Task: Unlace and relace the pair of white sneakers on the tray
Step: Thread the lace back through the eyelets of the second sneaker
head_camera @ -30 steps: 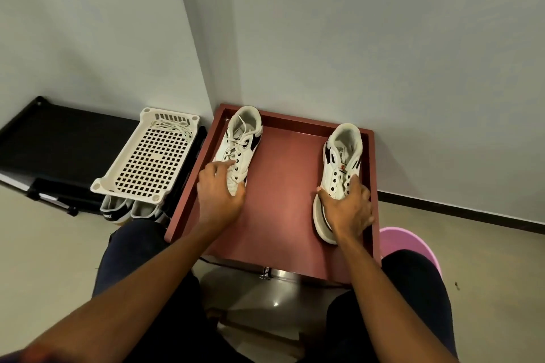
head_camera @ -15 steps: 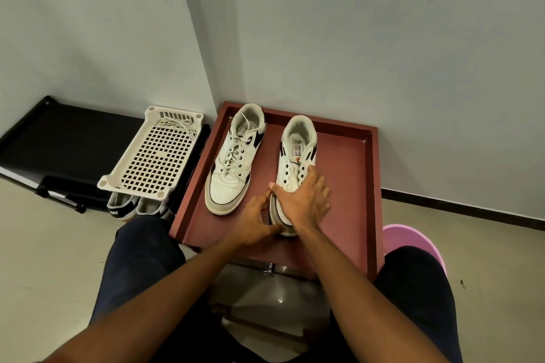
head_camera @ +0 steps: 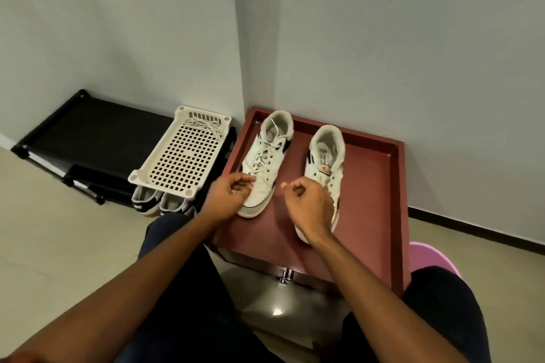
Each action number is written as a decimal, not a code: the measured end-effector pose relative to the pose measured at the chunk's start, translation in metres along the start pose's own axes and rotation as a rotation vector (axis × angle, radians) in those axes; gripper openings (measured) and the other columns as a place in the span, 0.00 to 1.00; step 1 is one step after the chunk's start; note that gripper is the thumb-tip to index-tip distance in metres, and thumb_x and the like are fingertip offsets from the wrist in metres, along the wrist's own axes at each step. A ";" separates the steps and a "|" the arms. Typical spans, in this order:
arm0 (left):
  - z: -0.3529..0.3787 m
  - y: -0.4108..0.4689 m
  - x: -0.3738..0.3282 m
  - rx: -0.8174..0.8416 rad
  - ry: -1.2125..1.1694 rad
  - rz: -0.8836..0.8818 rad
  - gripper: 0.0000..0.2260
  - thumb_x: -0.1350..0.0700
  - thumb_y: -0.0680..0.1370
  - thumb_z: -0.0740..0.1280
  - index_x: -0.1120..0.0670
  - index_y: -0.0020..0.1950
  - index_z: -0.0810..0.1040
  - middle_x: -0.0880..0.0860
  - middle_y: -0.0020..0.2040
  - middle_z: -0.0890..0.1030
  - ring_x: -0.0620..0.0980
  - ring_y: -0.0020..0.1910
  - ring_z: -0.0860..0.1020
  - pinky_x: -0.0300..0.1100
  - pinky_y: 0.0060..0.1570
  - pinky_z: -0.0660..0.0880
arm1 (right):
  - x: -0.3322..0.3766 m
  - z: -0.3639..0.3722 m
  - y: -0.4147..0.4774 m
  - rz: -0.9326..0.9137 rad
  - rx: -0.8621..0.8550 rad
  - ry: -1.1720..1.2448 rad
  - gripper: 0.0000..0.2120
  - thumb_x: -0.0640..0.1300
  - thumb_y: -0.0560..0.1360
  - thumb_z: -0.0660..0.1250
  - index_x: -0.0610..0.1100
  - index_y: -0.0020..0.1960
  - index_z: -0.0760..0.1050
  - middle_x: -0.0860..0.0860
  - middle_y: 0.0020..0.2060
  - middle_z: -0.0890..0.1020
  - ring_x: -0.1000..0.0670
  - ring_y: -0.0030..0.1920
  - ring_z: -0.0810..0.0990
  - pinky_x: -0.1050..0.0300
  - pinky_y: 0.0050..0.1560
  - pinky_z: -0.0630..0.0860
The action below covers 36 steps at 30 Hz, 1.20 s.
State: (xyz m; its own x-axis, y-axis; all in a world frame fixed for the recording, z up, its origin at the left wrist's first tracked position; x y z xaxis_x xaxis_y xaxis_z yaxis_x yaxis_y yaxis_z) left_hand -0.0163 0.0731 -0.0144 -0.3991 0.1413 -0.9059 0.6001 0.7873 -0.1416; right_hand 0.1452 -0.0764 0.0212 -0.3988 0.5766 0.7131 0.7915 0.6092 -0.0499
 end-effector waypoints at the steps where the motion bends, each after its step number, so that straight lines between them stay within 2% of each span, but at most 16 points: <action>1: -0.026 0.003 0.005 -0.082 0.023 -0.007 0.10 0.63 0.77 0.69 0.49 0.49 0.83 0.46 0.43 0.84 0.40 0.39 0.80 0.35 0.45 0.75 | 0.020 0.014 0.001 -0.050 0.043 -0.037 0.12 0.57 0.75 0.70 0.50 0.40 0.80 0.57 0.33 0.82 0.53 0.37 0.80 0.57 0.39 0.74; 4: -0.085 0.012 0.027 -0.236 0.183 -0.050 0.07 0.60 0.76 0.69 0.51 0.51 0.84 0.47 0.46 0.84 0.45 0.46 0.82 0.31 0.46 0.73 | 0.078 0.061 0.012 -0.194 0.166 -0.114 0.12 0.55 0.75 0.69 0.50 0.37 0.77 0.55 0.34 0.83 0.51 0.39 0.81 0.57 0.39 0.72; 6: -0.111 0.026 0.043 -0.268 0.374 -0.049 0.10 0.56 0.76 0.71 0.53 0.56 0.84 0.50 0.53 0.84 0.49 0.54 0.80 0.38 0.53 0.72 | 0.116 0.101 0.024 -0.307 0.267 -0.156 0.09 0.53 0.75 0.70 0.50 0.39 0.78 0.54 0.37 0.84 0.49 0.43 0.82 0.56 0.42 0.72; 7: -0.117 0.035 0.051 -0.251 0.472 -0.047 0.13 0.54 0.75 0.71 0.53 0.60 0.83 0.51 0.57 0.83 0.51 0.58 0.79 0.41 0.57 0.71 | 0.134 0.120 0.029 -0.362 0.323 -0.184 0.06 0.51 0.75 0.70 0.50 0.44 0.81 0.53 0.42 0.85 0.48 0.47 0.83 0.55 0.45 0.75; 8: -0.124 0.044 0.063 -0.228 0.553 -0.059 0.17 0.51 0.75 0.71 0.54 0.63 0.81 0.53 0.61 0.81 0.53 0.62 0.77 0.44 0.61 0.70 | 0.152 0.144 0.035 -0.418 0.387 -0.216 0.07 0.50 0.75 0.70 0.49 0.51 0.82 0.51 0.48 0.86 0.46 0.52 0.83 0.53 0.50 0.77; 10: -0.123 0.063 0.082 -0.147 0.688 -0.096 0.27 0.44 0.75 0.70 0.53 0.71 0.75 0.55 0.70 0.74 0.55 0.71 0.70 0.48 0.70 0.66 | 0.174 0.182 0.052 -0.480 0.501 -0.286 0.20 0.48 0.76 0.70 0.45 0.68 0.78 0.46 0.64 0.81 0.44 0.65 0.78 0.52 0.65 0.72; 13: -0.122 0.089 0.112 -0.022 0.788 -0.181 0.37 0.38 0.75 0.69 0.51 0.79 0.61 0.55 0.80 0.60 0.57 0.79 0.56 0.52 0.77 0.55 | 0.197 0.235 0.089 -0.525 0.543 -0.359 0.29 0.46 0.77 0.70 0.43 0.76 0.70 0.43 0.72 0.74 0.43 0.73 0.71 0.52 0.74 0.64; 17: -0.124 0.106 0.134 0.063 0.816 -0.238 0.42 0.34 0.73 0.69 0.48 0.81 0.55 0.53 0.82 0.50 0.56 0.81 0.48 0.55 0.78 0.52 | 0.198 0.280 0.134 -0.534 0.507 -0.457 0.29 0.45 0.77 0.68 0.40 0.76 0.67 0.40 0.71 0.74 0.39 0.71 0.71 0.49 0.73 0.65; 20: -0.123 0.108 0.138 0.066 0.792 -0.218 0.42 0.35 0.73 0.70 0.47 0.80 0.56 0.53 0.82 0.50 0.56 0.81 0.48 0.56 0.78 0.52 | 0.190 0.298 0.148 -0.543 0.465 -0.521 0.27 0.48 0.78 0.67 0.40 0.75 0.68 0.40 0.70 0.74 0.38 0.69 0.71 0.45 0.71 0.68; 23: -0.126 0.107 0.139 0.037 0.784 -0.211 0.41 0.35 0.72 0.70 0.46 0.80 0.58 0.53 0.82 0.51 0.57 0.80 0.48 0.57 0.78 0.51 | 0.193 0.307 0.141 -0.633 0.353 -0.568 0.21 0.48 0.79 0.66 0.41 0.69 0.73 0.41 0.65 0.77 0.38 0.64 0.76 0.42 0.66 0.72; 25: -0.126 0.107 0.141 0.044 0.775 -0.214 0.40 0.36 0.73 0.70 0.46 0.80 0.58 0.54 0.82 0.51 0.58 0.80 0.48 0.58 0.78 0.51 | 0.197 0.305 0.134 -0.696 0.275 -0.580 0.12 0.44 0.81 0.64 0.41 0.61 0.79 0.42 0.59 0.81 0.40 0.56 0.79 0.46 0.56 0.77; 27: -0.126 0.106 0.141 0.056 0.784 -0.220 0.40 0.36 0.73 0.70 0.47 0.80 0.58 0.54 0.82 0.50 0.58 0.80 0.47 0.59 0.78 0.51 | 0.197 0.304 0.130 -0.709 0.263 -0.579 0.11 0.40 0.81 0.62 0.41 0.54 0.83 0.43 0.53 0.83 0.42 0.50 0.81 0.52 0.45 0.75; 29: -0.125 0.106 0.139 0.065 0.802 -0.224 0.40 0.36 0.74 0.70 0.47 0.80 0.57 0.54 0.82 0.50 0.59 0.80 0.47 0.59 0.77 0.51 | 0.196 0.300 0.125 -0.672 0.300 -0.564 0.11 0.39 0.81 0.63 0.43 0.54 0.84 0.45 0.51 0.85 0.43 0.50 0.83 0.56 0.44 0.73; 31: -0.125 0.106 0.137 0.082 0.802 -0.229 0.40 0.37 0.74 0.70 0.48 0.80 0.57 0.55 0.82 0.50 0.59 0.80 0.47 0.59 0.77 0.53 | 0.191 0.296 0.126 -0.593 0.346 -0.507 0.10 0.38 0.79 0.65 0.44 0.54 0.85 0.46 0.50 0.86 0.44 0.50 0.84 0.55 0.48 0.76; 34: -0.132 0.100 0.126 0.019 0.703 -0.220 0.35 0.41 0.75 0.71 0.50 0.78 0.63 0.55 0.79 0.59 0.56 0.78 0.57 0.54 0.76 0.60 | 0.187 0.279 0.127 -0.432 0.399 -0.356 0.06 0.38 0.76 0.71 0.44 0.50 0.86 0.48 0.47 0.87 0.48 0.48 0.85 0.55 0.52 0.81; 36: -0.146 0.090 0.112 -0.136 0.487 -0.201 0.29 0.47 0.76 0.71 0.51 0.75 0.69 0.53 0.74 0.69 0.51 0.73 0.67 0.47 0.72 0.65 | 0.191 0.254 0.125 -0.369 0.388 -0.247 0.04 0.38 0.74 0.74 0.44 0.47 0.86 0.50 0.45 0.87 0.52 0.45 0.84 0.58 0.51 0.80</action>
State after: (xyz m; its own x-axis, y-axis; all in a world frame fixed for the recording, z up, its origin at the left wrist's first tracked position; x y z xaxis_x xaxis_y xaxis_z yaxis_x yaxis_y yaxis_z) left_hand -0.1080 0.2473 -0.0706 -0.7909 0.2163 -0.5724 0.3970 0.8932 -0.2111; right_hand 0.0504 0.2482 -0.0270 -0.7486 0.3704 0.5499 0.3715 0.9213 -0.1148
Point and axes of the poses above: each hand's wrist, its own y-axis towards the middle knuckle, its own z-axis out of the palm, x = y × z, the point moved 10 cm from there along y, towards the middle knuckle
